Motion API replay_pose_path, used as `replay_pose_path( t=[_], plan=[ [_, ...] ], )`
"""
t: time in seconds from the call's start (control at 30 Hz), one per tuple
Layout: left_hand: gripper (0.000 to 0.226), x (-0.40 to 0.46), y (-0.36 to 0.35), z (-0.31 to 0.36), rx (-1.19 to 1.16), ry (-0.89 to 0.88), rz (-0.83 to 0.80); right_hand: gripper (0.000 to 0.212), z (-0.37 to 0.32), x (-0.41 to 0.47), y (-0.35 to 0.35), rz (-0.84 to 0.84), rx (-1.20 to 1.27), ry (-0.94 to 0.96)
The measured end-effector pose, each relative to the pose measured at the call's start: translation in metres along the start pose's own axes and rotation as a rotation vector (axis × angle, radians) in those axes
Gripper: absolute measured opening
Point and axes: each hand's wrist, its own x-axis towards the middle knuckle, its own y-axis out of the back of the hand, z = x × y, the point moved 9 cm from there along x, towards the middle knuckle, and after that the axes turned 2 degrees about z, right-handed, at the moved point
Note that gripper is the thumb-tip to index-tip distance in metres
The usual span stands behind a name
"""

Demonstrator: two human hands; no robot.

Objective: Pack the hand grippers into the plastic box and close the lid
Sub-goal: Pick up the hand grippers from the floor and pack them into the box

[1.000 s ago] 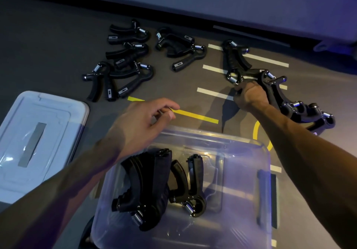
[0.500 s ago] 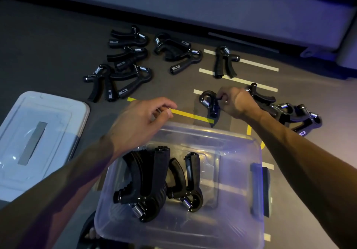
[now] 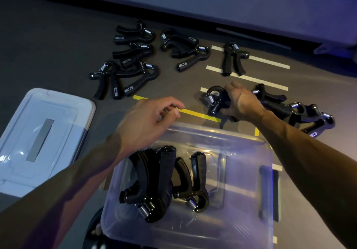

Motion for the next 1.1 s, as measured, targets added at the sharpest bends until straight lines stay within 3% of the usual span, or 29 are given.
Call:
replay_pose_path(
  t=[0.17, 0.3, 0.4, 0.47, 0.53, 0.6, 0.67, 0.77, 0.83, 0.93, 1.0, 1.1],
  plan=[
    [0.017, -0.010, 0.009, 0.004, -0.041, 0.007, 0.043, 0.029, -0.015, -0.017, 0.037, 0.185, 0.286, 0.029],
    [0.017, -0.030, 0.024, 0.019, -0.043, -0.043, 0.142, 0.021, -0.041, -0.046, 0.096, 0.343, 0.649, 0.067],
    [0.026, -0.041, 0.037, 0.032, -0.196, -0.040, 0.206, 0.018, -0.087, -0.086, 0.146, 0.422, 0.824, 0.214],
    [0.041, -0.042, 0.038, 0.038, -0.456, 0.072, 0.180, 0.020, -0.124, -0.123, 0.172, 0.478, 0.796, 0.351],
    [0.059, -0.046, 0.027, 0.047, -0.772, 0.228, 0.033, 0.020, -0.160, -0.157, 0.184, 0.483, 0.705, 0.491],
    [0.058, -0.056, 0.015, 0.055, -0.990, 0.296, -0.108, 0.021, -0.183, -0.181, 0.182, 0.484, 0.578, 0.591],
    [0.050, -0.067, 0.011, 0.057, -1.059, 0.295, -0.148, 0.028, -0.189, -0.193, 0.176, 0.491, 0.510, 0.613],
    [0.048, -0.078, 0.009, 0.051, -1.066, 0.311, -0.065, 0.049, -0.180, -0.200, 0.169, 0.470, 0.454, 0.556],
    [0.046, -0.082, 0.013, 0.049, -0.938, 0.268, -0.011, 0.060, -0.156, -0.195, 0.162, 0.406, 0.636, 0.371],
    [0.053, -0.086, 0.015, 0.046, -0.718, 0.200, 0.004, 0.033, -0.136, -0.191, 0.136, 0.146, 1.198, 0.015],
    [0.055, -0.090, 0.010, 0.050, -0.667, 0.177, -0.022, 0.029, -0.138, -0.192, 0.124, 0.045, 1.199, -0.030],
    [0.041, -0.090, -0.001, 0.058, -0.632, 0.131, -0.051, 0.028, -0.135, -0.190, 0.120, 0.066, 1.175, -0.002]
  ],
)
